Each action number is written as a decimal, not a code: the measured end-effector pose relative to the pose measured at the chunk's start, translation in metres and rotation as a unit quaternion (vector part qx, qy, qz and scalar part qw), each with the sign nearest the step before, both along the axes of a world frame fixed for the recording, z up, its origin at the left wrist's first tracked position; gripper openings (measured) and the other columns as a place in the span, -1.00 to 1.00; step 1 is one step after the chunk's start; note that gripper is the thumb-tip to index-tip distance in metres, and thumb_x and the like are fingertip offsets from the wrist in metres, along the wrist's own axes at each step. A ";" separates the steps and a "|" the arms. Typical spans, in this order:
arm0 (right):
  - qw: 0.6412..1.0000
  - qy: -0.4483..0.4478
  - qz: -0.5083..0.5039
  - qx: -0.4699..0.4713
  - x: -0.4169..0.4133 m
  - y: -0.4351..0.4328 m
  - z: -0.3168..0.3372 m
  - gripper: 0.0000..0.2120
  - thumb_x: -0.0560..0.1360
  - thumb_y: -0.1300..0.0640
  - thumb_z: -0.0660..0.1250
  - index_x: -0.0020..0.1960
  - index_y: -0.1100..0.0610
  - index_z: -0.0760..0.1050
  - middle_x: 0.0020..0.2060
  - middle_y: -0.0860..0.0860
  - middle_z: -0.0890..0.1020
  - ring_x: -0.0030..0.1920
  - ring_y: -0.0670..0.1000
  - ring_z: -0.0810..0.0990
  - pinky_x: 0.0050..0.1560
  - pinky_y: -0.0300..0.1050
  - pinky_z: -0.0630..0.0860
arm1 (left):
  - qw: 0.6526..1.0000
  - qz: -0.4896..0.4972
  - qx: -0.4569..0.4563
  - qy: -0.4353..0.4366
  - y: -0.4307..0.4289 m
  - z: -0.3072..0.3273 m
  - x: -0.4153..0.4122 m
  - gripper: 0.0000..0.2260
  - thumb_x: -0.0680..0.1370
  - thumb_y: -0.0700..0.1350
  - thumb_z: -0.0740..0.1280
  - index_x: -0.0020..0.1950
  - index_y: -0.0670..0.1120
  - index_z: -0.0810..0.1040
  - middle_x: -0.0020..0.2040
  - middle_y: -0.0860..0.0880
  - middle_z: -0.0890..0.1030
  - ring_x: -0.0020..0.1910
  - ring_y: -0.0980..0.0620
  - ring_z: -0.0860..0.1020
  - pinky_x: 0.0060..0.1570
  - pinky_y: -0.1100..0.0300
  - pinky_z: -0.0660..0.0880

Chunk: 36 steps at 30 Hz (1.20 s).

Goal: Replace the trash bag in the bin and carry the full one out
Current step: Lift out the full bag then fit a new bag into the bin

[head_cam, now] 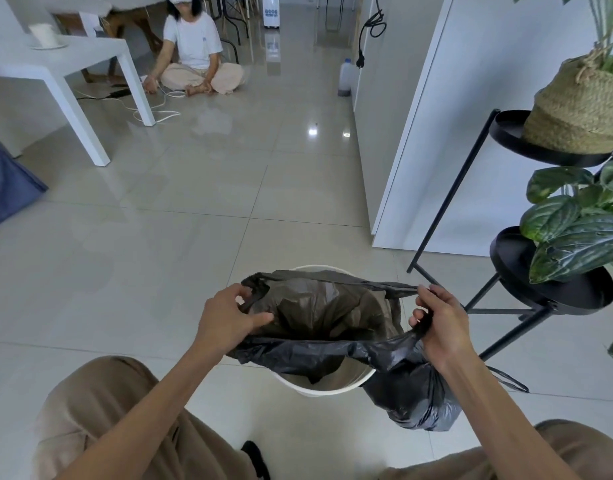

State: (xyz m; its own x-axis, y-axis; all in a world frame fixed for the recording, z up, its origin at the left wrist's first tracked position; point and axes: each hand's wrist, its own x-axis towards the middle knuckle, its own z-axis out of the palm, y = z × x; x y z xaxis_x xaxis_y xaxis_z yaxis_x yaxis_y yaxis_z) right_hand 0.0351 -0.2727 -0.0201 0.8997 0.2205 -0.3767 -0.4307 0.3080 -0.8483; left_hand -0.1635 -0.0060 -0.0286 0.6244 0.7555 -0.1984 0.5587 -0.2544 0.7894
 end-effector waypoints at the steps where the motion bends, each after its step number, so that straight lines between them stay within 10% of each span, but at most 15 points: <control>1: 1.000 -0.004 -0.004 -0.010 0.001 -0.002 0.001 -0.73 0.55 0.28 0.37 0.20 0.13 0.41 -0.29 0.06 0.47 -0.42 -0.04 0.39 -0.47 -0.18 0.41 | 1.000 0.021 0.014 -0.002 0.002 -0.003 0.000 -0.72 0.35 0.00 0.60 -0.02 -0.05 0.64 -0.11 0.03 0.66 -0.15 -0.03 0.65 -0.14 0.10 0.59; 6: 0.998 -0.002 -0.012 -0.059 0.010 -0.013 0.005 -0.73 0.58 0.28 0.32 0.26 0.14 0.44 -0.25 0.06 0.49 -0.38 -0.04 0.41 -0.48 -0.20 0.41 | 0.922 0.254 -0.264 -0.125 0.019 -0.006 0.001 -0.85 0.58 -0.19 0.34 -0.17 -0.21 0.54 -0.25 -0.16 0.55 -0.28 -0.11 0.53 -0.30 0.09 0.53; 11: 0.961 -0.069 0.046 -0.263 0.019 -0.002 0.021 -0.65 0.56 0.21 0.38 0.31 0.15 0.43 0.02 0.12 0.59 -0.22 0.04 0.54 -0.30 -0.08 0.53 | 0.911 0.288 -0.275 -0.108 0.020 -0.014 0.002 -0.92 0.57 -0.23 0.28 0.01 -0.23 0.51 -0.11 -0.19 0.55 -0.24 -0.11 0.54 -0.11 -0.03 0.56; 14: 0.803 -0.277 0.095 -0.519 0.011 0.014 0.035 -0.52 0.53 0.10 0.41 0.40 0.12 0.36 0.31 0.12 0.46 0.21 0.13 0.49 0.18 0.05 0.51 | 0.959 0.217 -0.150 -0.100 0.008 -0.001 0.001 -0.60 0.53 -0.25 0.35 0.36 -0.13 0.41 0.17 -0.13 0.54 -0.13 0.05 0.54 -0.16 0.16 0.49; 18: 0.701 -0.536 0.134 -0.451 -0.014 0.036 0.045 -0.75 0.53 0.24 0.37 0.20 0.15 0.54 0.14 0.07 0.59 0.11 0.05 0.57 0.15 -0.06 0.55 | 0.969 0.090 0.109 -0.201 -0.023 0.036 0.005 -0.58 0.50 -0.35 0.28 0.31 -0.02 0.45 0.20 0.10 0.53 0.09 0.15 0.50 0.07 0.25 0.43; 23: 0.559 -0.498 0.431 -0.504 -0.021 0.075 -0.007 -0.72 0.54 0.22 0.26 0.20 0.12 0.60 0.21 0.07 0.63 0.20 0.14 0.59 0.22 0.04 0.52 | 0.965 -0.207 0.159 0.014 -0.036 0.007 0.059 -0.80 0.57 -0.21 0.20 0.00 -0.01 0.59 -0.08 0.00 0.66 -0.05 -0.07 0.63 -0.03 0.09 0.52; 29: 0.497 -0.462 0.427 -0.598 0.020 0.084 -0.047 -0.33 0.54 0.09 0.33 0.56 0.08 0.12 0.51 0.08 0.23 0.50 0.20 0.22 0.45 0.15 0.31 | 0.929 -0.258 0.222 0.147 0.012 -0.047 0.088 -0.65 0.65 -0.06 0.06 0.39 -0.11 0.39 0.25 -0.17 0.58 0.16 -0.22 0.56 0.16 -0.12 0.50; 36: 0.538 -0.397 0.475 -0.572 0.073 0.113 -0.055 -0.29 0.62 -0.11 0.21 0.62 0.05 -0.06 0.59 0.09 0.13 0.54 0.23 0.18 0.50 0.14 0.21 | 0.920 -0.268 0.246 0.145 0.043 -0.065 0.120 -0.51 0.67 0.11 -0.04 0.60 0.04 0.07 0.49 -0.17 0.41 0.37 -0.28 0.45 0.32 -0.18 0.41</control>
